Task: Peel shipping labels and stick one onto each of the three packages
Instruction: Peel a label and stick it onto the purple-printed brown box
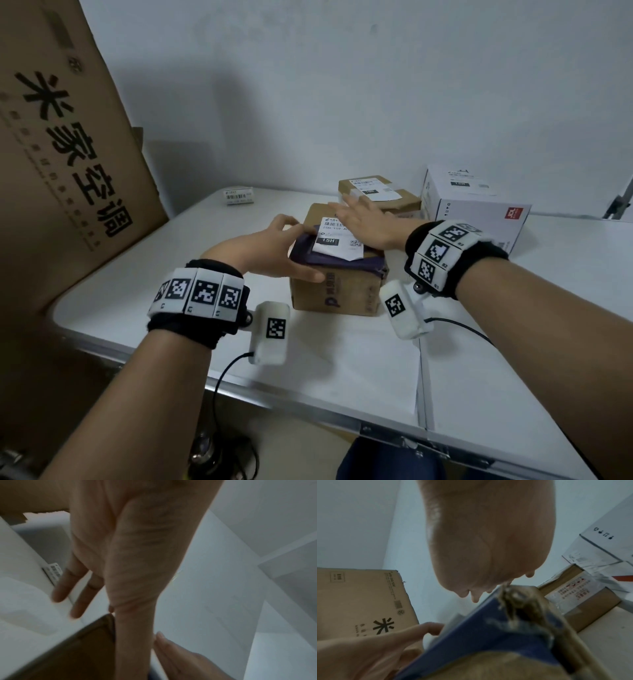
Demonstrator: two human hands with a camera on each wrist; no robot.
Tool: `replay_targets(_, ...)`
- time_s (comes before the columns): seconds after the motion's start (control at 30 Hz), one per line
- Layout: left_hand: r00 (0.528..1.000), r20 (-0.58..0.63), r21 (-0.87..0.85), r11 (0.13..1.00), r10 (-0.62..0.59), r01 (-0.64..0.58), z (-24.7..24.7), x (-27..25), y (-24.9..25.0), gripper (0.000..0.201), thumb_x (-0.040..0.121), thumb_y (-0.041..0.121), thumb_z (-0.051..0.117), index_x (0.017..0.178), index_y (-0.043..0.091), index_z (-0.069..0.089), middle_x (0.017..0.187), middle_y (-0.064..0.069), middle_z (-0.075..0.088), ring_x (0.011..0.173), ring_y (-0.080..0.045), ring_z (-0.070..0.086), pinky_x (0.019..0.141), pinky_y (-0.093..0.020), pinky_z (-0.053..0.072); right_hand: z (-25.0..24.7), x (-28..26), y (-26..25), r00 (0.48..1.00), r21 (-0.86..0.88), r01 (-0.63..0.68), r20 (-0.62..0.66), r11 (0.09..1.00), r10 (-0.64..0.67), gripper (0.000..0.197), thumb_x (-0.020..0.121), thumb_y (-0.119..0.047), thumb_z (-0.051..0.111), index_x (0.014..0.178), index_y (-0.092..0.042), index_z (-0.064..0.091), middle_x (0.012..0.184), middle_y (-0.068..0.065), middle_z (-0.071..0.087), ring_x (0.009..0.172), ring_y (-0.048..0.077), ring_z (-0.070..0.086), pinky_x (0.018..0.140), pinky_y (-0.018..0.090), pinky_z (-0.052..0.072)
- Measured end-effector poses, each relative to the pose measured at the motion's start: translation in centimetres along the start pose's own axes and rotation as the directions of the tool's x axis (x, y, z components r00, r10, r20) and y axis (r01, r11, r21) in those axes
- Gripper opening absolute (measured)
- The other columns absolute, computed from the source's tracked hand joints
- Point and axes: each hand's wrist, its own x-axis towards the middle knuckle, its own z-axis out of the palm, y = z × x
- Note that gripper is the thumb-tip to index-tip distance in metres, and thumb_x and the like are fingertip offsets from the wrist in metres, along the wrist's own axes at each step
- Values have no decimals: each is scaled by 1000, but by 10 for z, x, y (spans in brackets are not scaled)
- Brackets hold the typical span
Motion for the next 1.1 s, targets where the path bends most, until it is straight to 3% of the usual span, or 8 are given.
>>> replay_targets(0.1,993,32,-84,991,110,-107,7,11,-9,106,67,57,76,149,44,11,155,25,-11,143,-12,21,116,-38,26,4,3,-6,998,-43,-26,53,999,29,52,102,-47,7,152,-38,-1,161,-8,-13,148,29,-12,115,55,-5)
replay_targets(0.2,986,40,-122,980,161,-155,16,19,-10,105,74,53,73,152,36,5,157,22,-10,146,-9,13,117,-30,19,8,5,-11,997,-134,-52,53,990,60,52,101,-47,7,152,-38,-3,161,-9,-13,148,31,-11,115,57,-4)
replay_targets(0.3,985,3,-143,975,171,-169,21,21,-12,102,76,50,72,153,31,7,158,20,-7,145,-7,13,114,-24,16,13,5,-13,997,-209,-61,34,976,70,53,101,-46,7,152,-36,-5,161,-8,-14,148,30,-13,117,55,-7)
replay_targets(0.47,981,-35,-132,972,191,-194,26,21,-14,101,77,50,72,153,29,9,159,18,-5,144,-9,16,116,-27,18,19,-2,-12,999,-251,-45,10,967,49,55,101,-46,7,152,-32,-7,160,-7,-16,148,27,-14,117,54,-8)
replay_targets(0.67,978,-59,-139,968,201,-207,27,22,-14,99,76,49,72,152,30,12,159,16,-2,144,-10,18,112,-21,18,26,-21,-14,1000,-264,-1,-22,965,-5,54,102,-43,7,153,-30,-6,161,-9,-13,148,22,-15,117,56,-6)
replay_targets(1.1,979,-95,-143,971,179,-192,29,21,-10,95,78,44,73,152,26,17,158,15,3,142,-7,20,108,-17,17,38,-48,-17,991,-386,56,-87,921,-97,55,102,-40,8,154,-20,2,162,-1,-3,149,19,-5,117,57,0)
